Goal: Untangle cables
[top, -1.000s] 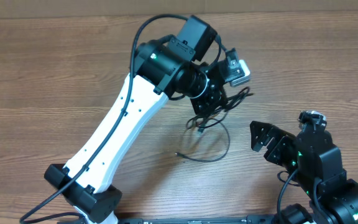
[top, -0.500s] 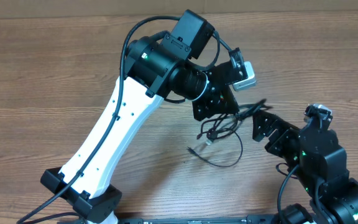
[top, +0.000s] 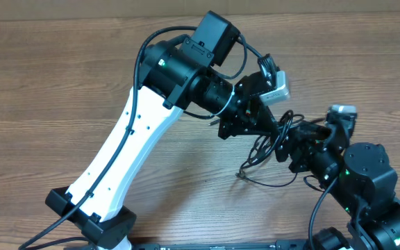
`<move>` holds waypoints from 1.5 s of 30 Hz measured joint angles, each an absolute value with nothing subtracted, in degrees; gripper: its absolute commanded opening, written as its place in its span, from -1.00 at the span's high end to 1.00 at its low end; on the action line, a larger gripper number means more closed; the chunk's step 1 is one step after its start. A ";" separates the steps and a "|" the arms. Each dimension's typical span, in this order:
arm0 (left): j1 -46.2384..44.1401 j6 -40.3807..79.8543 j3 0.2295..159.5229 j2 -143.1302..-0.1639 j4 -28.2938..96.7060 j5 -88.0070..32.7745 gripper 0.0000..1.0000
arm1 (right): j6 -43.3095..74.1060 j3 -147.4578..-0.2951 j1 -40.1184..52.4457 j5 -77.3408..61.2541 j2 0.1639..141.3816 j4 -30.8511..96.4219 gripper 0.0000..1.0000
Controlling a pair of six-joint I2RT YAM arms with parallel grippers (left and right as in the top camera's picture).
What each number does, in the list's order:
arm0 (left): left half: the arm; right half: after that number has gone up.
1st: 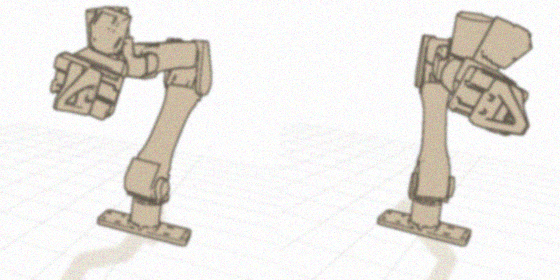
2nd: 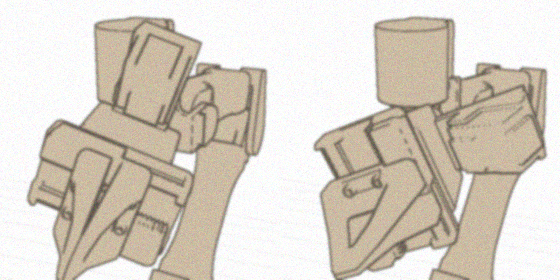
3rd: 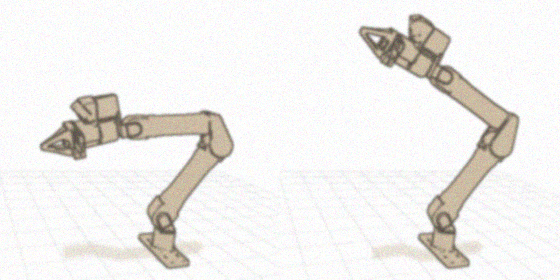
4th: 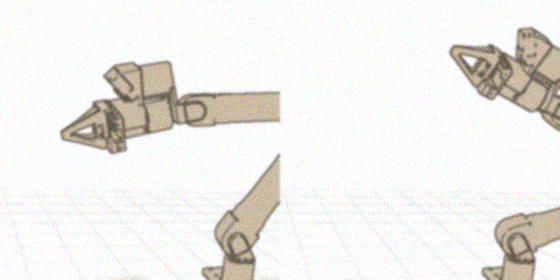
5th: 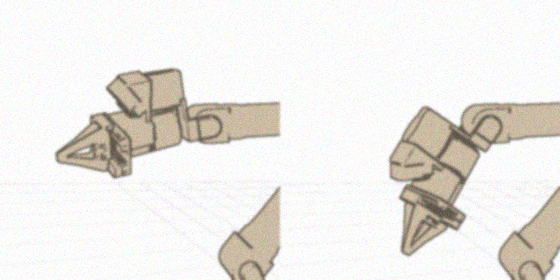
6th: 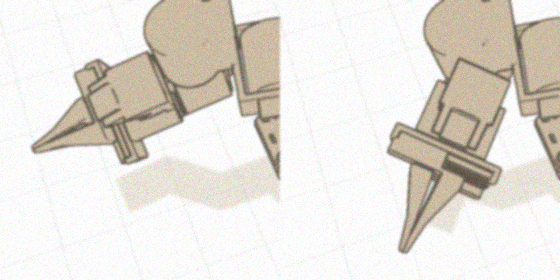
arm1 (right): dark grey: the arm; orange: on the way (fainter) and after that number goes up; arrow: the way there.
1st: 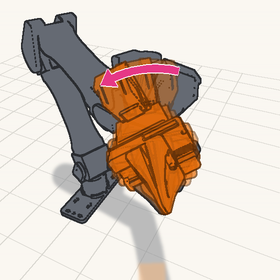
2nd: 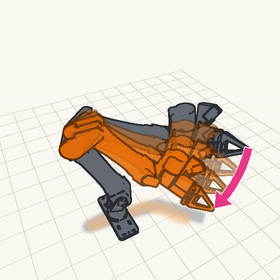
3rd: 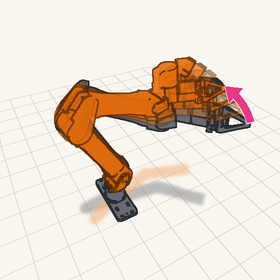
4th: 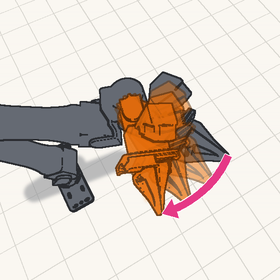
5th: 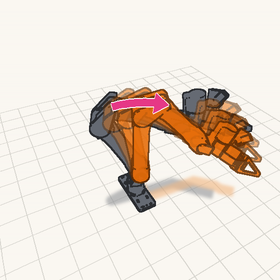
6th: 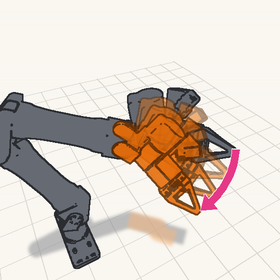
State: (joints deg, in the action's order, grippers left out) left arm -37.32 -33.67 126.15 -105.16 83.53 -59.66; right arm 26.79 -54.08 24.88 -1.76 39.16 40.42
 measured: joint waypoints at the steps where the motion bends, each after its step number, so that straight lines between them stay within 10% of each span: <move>1: -37.50 -33.74 126.17 -105.16 83.33 -60.66 0.92 | 25.34 -54.08 24.88 -2.87 39.16 40.12 0.66; 3: -37.87 -34.52 126.17 -105.16 82.91 -62.74 0.92 | 23.49 -54.08 24.88 -4.86 39.16 40.01 0.92; 8: -37.89 -35.11 126.17 -105.16 82.76 -64.31 0.91 | 22.02 -54.08 24.88 -6.61 39.11 39.86 0.92; 21: -37.89 -29.67 126.32 -105.16 88.42 -56.62 0.04 | 25.89 -54.08 24.91 -1.23 39.22 40.86 0.92; 35: -40.18 -29.41 126.37 -105.16 89.62 -55.44 -0.23 | 29.43 -54.08 24.91 0.25 39.22 36.71 0.92; 41: -43.75 -31.83 126.37 -105.16 89.62 -54.89 -0.22 | 30.26 -54.08 24.88 0.30 39.22 36.51 0.92; 45: -43.94 -32.32 126.39 -105.16 89.67 -51.62 0.43 | 31.31 -54.08 24.91 0.25 39.22 36.47 0.92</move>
